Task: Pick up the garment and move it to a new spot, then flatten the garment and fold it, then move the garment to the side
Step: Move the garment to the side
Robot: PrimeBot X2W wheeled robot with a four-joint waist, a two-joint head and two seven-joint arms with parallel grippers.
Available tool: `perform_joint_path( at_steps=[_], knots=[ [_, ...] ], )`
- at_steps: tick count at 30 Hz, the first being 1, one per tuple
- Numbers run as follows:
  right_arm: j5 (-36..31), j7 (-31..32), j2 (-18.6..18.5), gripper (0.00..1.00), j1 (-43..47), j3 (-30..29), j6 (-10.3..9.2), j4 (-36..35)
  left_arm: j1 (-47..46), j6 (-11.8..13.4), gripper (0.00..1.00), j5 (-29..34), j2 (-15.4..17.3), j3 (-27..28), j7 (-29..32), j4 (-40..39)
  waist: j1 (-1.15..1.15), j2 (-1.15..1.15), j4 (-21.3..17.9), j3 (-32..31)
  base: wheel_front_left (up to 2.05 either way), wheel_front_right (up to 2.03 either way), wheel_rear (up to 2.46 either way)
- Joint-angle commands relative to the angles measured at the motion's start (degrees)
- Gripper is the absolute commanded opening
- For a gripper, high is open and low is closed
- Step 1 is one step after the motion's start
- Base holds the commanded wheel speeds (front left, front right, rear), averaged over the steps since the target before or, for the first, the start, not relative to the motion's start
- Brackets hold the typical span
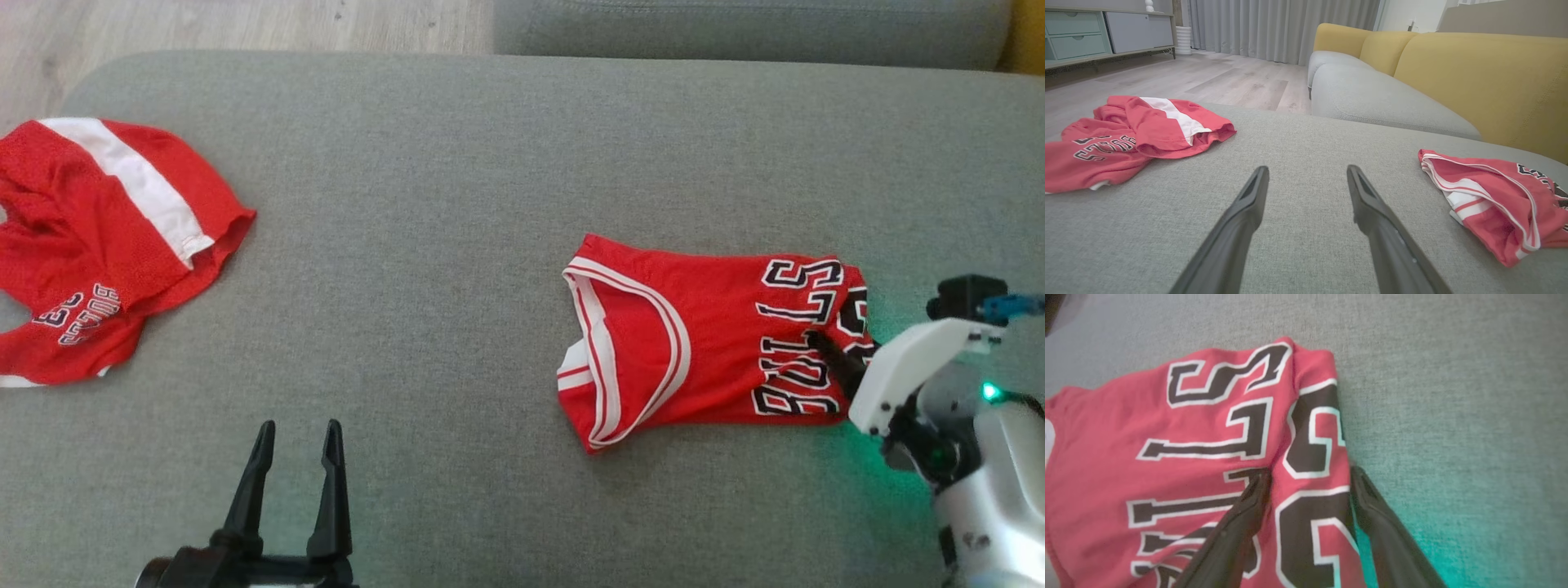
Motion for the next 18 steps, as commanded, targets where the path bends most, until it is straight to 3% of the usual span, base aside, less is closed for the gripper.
perform_joint_path(
  at_steps=[1,3,7,13,18],
  knots=[
    [1.9,1.1,0.6,0.00,-1.2,1.5,0.39,0.4,-2.3,0.1,1.00,0.3,-0.1,1.3,-0.5,-1.9,0.00,0.00,-0.4,0.4,0.00,0.00,0.00],
    [3.8,0.6,0.3,0.00,-2.6,1.4,0.39,0.4,-2.5,0.3,1.00,0.3,-0.1,1.1,-0.5,-2.2,0.00,0.00,-1.4,1.1,0.00,0.00,0.00],
    [1.5,-2.4,-3.1,0.00,-8.3,-0.8,0.39,1.1,-3.2,0.3,1.00,0.8,-0.1,1.0,-0.5,-2.8,0.00,0.00,-4.5,3.9,0.00,0.00,0.00],
    [-10.2,-7.6,-11.4,0.00,-18.8,-6.7,0.39,6.3,-6.7,-0.8,1.00,3.6,0.0,0.5,-0.5,-2.4,0.00,0.00,-8.1,9.6,0.00,0.00,0.00],
    [-15.7,-9.1,-13.1,0.00,-24.2,-10.3,0.39,10.2,-8.8,-1.5,1.00,5.4,0.8,-1.1,-0.5,-2.0,0.00,0.00,-9.3,12.4,0.00,0.00,0.00]
  ],
)
